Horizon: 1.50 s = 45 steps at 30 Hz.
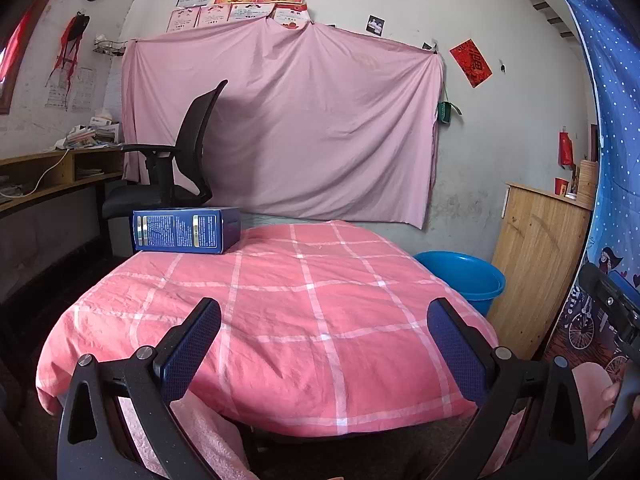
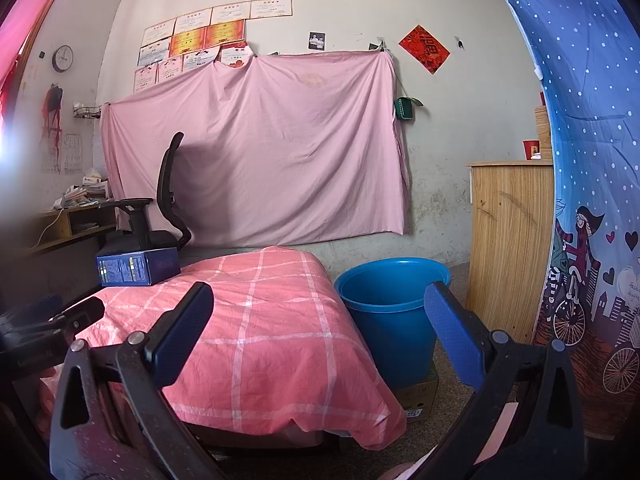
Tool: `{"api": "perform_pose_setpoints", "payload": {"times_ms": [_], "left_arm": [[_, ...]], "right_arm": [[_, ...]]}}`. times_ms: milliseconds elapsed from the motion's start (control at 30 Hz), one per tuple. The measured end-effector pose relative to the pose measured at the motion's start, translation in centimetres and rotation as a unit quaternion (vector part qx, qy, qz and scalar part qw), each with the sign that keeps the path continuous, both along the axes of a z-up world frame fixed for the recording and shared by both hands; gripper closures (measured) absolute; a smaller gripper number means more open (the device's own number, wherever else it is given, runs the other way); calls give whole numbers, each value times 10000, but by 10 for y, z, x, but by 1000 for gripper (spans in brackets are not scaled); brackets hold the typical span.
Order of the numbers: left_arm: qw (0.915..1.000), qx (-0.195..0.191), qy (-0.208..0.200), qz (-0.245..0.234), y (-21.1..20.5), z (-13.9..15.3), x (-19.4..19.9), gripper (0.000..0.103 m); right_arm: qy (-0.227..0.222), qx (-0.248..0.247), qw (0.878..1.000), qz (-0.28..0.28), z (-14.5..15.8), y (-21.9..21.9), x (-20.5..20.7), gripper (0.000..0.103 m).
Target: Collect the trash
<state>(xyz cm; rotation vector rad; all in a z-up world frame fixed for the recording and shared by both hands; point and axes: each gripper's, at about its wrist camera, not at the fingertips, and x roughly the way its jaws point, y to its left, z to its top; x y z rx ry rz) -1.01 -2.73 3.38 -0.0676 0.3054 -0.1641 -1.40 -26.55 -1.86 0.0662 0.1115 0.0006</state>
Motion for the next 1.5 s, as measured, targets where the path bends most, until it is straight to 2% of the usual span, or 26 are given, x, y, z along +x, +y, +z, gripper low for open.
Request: {"api": "perform_pose_setpoints", "payload": {"times_ms": [1500], "left_arm": [[10000, -17, -14, 7, 0, -1, -1, 2]], "right_arm": [[20, -31, 10000, 50, -2, -7, 1, 0]]}}
